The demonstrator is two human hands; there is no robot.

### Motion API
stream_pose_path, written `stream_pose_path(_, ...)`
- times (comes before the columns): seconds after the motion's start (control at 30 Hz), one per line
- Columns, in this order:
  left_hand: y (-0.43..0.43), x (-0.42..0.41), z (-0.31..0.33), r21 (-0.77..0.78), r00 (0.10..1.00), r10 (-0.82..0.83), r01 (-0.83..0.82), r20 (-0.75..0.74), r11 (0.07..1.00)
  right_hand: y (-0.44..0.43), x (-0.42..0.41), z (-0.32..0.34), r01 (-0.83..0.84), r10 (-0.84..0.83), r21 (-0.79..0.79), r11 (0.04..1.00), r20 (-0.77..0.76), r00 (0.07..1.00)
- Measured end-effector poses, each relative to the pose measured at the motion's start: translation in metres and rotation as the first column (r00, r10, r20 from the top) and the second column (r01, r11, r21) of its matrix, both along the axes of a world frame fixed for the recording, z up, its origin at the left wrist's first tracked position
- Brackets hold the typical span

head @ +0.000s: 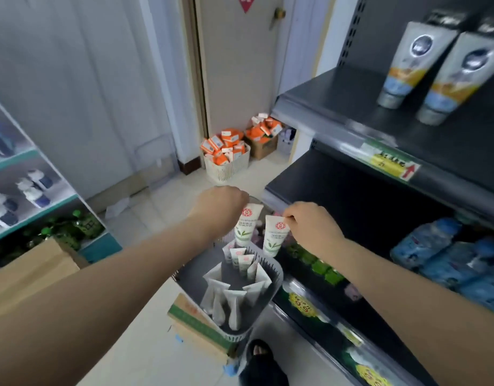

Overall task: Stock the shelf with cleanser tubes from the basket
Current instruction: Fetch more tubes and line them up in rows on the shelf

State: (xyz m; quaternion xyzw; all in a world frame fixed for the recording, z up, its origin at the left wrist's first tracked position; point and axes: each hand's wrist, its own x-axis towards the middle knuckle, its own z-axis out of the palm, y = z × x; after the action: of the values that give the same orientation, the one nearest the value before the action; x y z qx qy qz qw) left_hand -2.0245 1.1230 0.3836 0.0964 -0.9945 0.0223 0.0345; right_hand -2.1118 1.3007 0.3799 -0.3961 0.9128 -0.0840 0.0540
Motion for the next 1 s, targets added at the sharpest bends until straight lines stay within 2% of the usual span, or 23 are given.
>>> stream_pose_path(0.23, 0.062, -0.006, 0.056, -0.065, 0.977, -0.198, 0.193, -0.079, 0.979, 0.075, 0.020, 0.062, 0.150, -0.155, -0.107, 0.983, -0.038, 0.987)
stream_pose_path(0.6, 0.188, -0.031, 0.128, 0.032, 0.879, -0.436, 0.449, -0.193, 0.893, 0.217, 0.036, 0.140, 0.362, -0.378, -0.193, 0.912, -0.052, 0.924)
stream_pose_path(0.83, 0.270, -0.046, 0.160, 0.008, 0.794, -0.548, 0.570, -0.263, 0.821, 0.316, 0.043, 0.174, 0.418, -0.453, -0.305, 0.856, -0.052, 0.890)
stream_pose_path(1.0, 0.334, -0.054, 0.190, 0.008, 0.759, -0.596, 0.620, -0.261, 0.785, 0.385, 0.040, 0.198, 0.444, -0.497, -0.374, 0.814, -0.053, 0.866)
